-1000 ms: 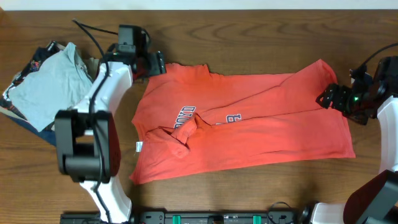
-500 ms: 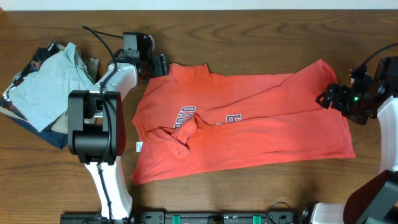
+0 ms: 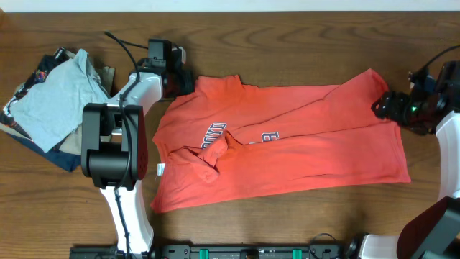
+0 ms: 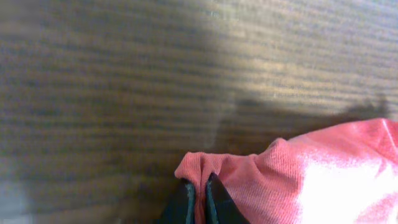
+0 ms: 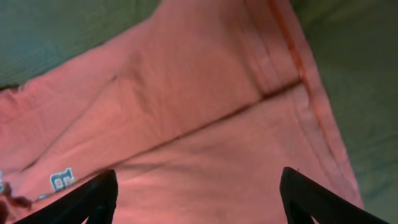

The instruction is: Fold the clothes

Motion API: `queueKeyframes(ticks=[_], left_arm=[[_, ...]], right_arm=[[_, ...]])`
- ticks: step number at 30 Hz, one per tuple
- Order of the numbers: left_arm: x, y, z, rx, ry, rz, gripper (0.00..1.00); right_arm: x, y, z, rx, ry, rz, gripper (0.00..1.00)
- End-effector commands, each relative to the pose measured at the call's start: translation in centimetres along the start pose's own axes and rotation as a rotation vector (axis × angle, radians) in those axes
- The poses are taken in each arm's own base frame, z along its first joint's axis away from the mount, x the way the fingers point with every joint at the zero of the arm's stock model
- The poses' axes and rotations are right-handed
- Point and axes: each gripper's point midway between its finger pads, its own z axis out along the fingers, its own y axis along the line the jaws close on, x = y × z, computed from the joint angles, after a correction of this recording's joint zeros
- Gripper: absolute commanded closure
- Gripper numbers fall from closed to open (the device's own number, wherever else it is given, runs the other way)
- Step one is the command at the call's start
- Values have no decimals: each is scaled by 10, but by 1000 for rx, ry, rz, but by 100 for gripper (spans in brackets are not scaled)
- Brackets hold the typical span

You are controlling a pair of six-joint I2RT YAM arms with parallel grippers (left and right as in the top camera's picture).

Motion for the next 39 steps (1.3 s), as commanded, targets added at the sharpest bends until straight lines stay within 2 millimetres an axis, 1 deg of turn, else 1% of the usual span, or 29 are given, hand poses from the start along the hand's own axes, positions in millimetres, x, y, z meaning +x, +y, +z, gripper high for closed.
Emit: queueKeyframes(ticks=[1,4,5,7,9,11,13,16,18,21,23,26,33,37,39], left_arm=[[-10,-14,-26,25,-26,-6,94],[-15,-23,-49,30,-44,-11,94],[-15,-25,-57,31,-46,-15,94],[-12,-28,-69,28,-34,-22,94],[-4,-29,-77,21,-6,-55,94],[6,-28,-80,11,32,-83,94],[15,-26,-80,0,68,-95,94],[28,-24,-80,-12,116,-109,94],[35,-23,-78,-17,137,-112,94],[39,-24,-77,-18,147,-110,94],[39,-24,-77,-17,147,-109,94],[39,-25,-77,-17,147,-109,94],[39,-25,-77,-17,146,-107,94],[38,-25,-76,-16,142,-106,94],[38,-25,-76,-16,142,-106,94]], right_arm=[[-10,0,3,5,-32,-29,20],[-18,-2,19,4,-37,-36,20],[-20,-5,28,10,-35,-38,20],[-26,-8,43,17,-41,-44,20],[-38,-8,61,11,-71,-62,19],[-54,-4,76,3,-123,-93,17],[-72,2,86,-7,-188,-134,17],[-101,15,97,-27,-306,-187,15],[-115,24,102,-41,-369,-218,16],[-128,31,114,-28,-428,-247,17],[-132,27,127,13,-449,-250,16],[-133,21,143,41,-454,-247,15],[-120,7,179,62,-411,-241,15],[-114,-4,190,106,-388,-236,17],[-111,-7,192,123,-374,-237,21]])
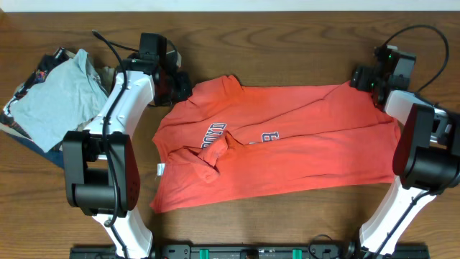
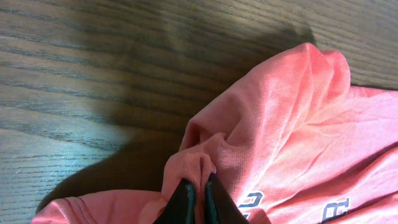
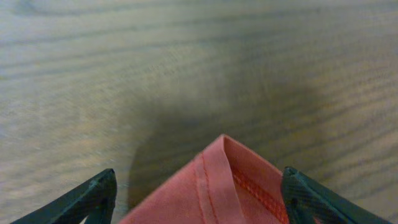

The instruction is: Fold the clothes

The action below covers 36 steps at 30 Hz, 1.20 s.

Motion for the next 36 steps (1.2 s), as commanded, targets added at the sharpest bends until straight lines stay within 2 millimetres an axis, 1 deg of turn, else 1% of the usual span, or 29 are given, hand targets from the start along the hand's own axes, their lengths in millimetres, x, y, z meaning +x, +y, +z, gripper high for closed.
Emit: queueKeyframes(ticks=[1,6,9,11,13,14,20,22,24,26,30,34,36], left_arm=[[6,1,5,0,19,-8,94],[5,1,5,2,14,-7,94],[5,1,5,1,16,-7,94],[5,1,5,1,16,-7,93],[5,1,5,1,16,-7,94],[5,1,5,1,16,-7,94],[6,1,5,0,20,-9,94],[9,2,5,-3,32,-13,94],[13,3,5,-9,48,-18,94],[17,4,3,-14,64,-25,94],[21,3,-5,-16,69,-26,94],[16,-2,-22,-6,32,-21,94],[16,-3,-33,-5,19,-24,94]], right_arm=[[4,-10,2,57,15,-17,25],[8,-20,1,111,32,-15,53],[9,-24,1,119,37,-10,68],[9,-25,1,121,38,-8,79],[9,-27,0,129,38,-8,94],[9,-28,0,139,38,-8,99],[15,-38,-5,180,71,2,99],[13,-40,-11,184,76,9,99],[6,-41,-19,188,67,19,99],[-3,-40,-30,189,58,19,99],[-18,-36,-59,189,57,19,99],[-27,-33,-85,190,63,19,99],[-24,-32,-99,190,91,20,99]])
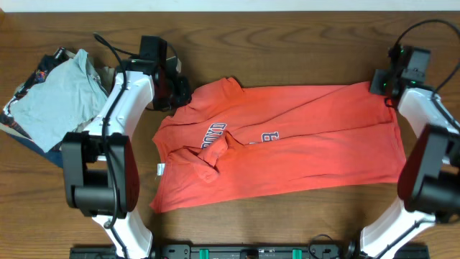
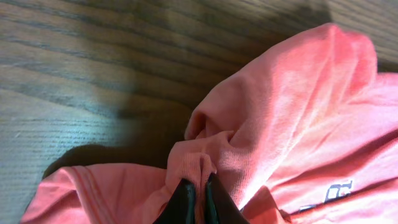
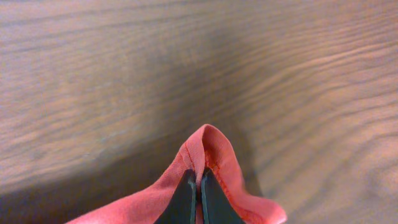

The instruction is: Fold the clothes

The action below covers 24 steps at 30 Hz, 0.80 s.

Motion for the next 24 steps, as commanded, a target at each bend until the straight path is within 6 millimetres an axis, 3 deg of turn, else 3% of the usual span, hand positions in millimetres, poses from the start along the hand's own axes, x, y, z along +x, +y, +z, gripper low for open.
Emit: queueKeyframes(ticks=[1,6,12,24], left_arm=[[1,-5,-31,13,-47,-7,94],[20,0,-50,-4,-4,-47,94],[54,20,-54,-111,121,-93,93],[101,37,-65,-213,303,-147,94]], right_arm=[[-5,-11,-27,31,1,20,99],[30,-27,-55,108,157,13,99],[68,-51,-84,193,317,63,99],[115,-61,-106,214,525,66,99]])
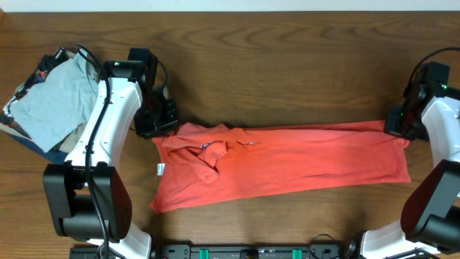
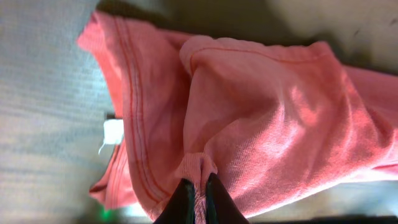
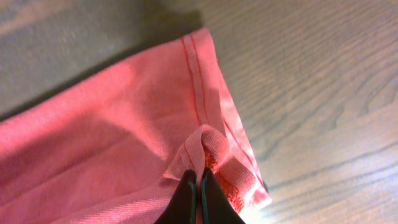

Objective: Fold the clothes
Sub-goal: 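Fold the top half toward the front edge with both grippers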

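Observation:
An orange T-shirt (image 1: 287, 162) lies across the wooden table (image 1: 287, 50), its far half doubled toward the near edge so it forms a narrow band. My left gripper (image 1: 159, 124) is shut on a pinch of the shirt (image 2: 267, 124) at its left top corner; a white label (image 2: 113, 130) shows there. My right gripper (image 1: 397, 124) is shut on the hemmed right top corner of the shirt (image 3: 112, 124). The print is mostly hidden under the fold.
A pile of other clothes (image 1: 50, 101), grey and dark, lies at the left edge of the table. Both arm bases stand at the near edge, the left arm (image 1: 108, 144) beside the shirt's left side.
Both grippers, still shut on the shirt's far corners, have moved toward the near edge. The shirt's far half now lies folded over the near half, covering most of the print.
At first my left gripper held the shirt's far left shoulder while my right stood open over the right side. Then the right gripper was open at the far right corner, then shut on it. Now both corners sit nearer, the shirt folded lengthwise.

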Motion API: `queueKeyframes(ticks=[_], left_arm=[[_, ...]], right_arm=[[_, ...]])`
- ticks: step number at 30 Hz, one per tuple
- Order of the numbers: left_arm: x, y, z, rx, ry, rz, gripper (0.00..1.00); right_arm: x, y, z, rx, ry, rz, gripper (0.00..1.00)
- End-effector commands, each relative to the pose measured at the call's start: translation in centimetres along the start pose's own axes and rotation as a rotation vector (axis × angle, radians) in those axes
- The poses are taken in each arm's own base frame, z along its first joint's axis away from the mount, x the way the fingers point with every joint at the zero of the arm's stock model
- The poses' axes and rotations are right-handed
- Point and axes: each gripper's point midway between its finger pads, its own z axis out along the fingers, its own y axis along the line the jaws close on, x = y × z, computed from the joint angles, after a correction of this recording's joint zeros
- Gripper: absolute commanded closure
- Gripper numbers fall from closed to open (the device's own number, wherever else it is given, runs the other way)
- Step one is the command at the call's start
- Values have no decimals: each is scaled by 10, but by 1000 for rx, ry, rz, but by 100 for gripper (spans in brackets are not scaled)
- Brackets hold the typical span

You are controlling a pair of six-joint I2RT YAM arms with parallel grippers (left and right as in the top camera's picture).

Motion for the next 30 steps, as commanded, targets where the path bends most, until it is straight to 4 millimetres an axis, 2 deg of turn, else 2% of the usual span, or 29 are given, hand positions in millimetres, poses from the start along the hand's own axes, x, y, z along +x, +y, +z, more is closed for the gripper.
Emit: queueKeyframes(ticks=[1,9,17,23,26,27,28,30], left_arm=[[8,12,3,-48,32,-22,94],[33,24,21,-82,130,-60,94],[63,40,42,-121,240,-86,94],[69,53,42,-189,258,-86,92],[69,53,42,-190,258,-86,84],[69,53,42,-190,257,-86,83],[68,53,41,-189,255,-87,76],[68,52,39,-189,254,-89,72]], right_arm=[[3,-9,-7,30,-2,19,98],[22,-15,-6,37,76,21,94],[36,-30,-6,75,134,70,84],[38,-18,-5,4,142,86,78],[39,-8,-5,-53,149,85,71],[40,-6,-4,-65,152,86,70],[41,-4,-2,-74,152,86,69],[42,2,3,-104,147,88,69]])
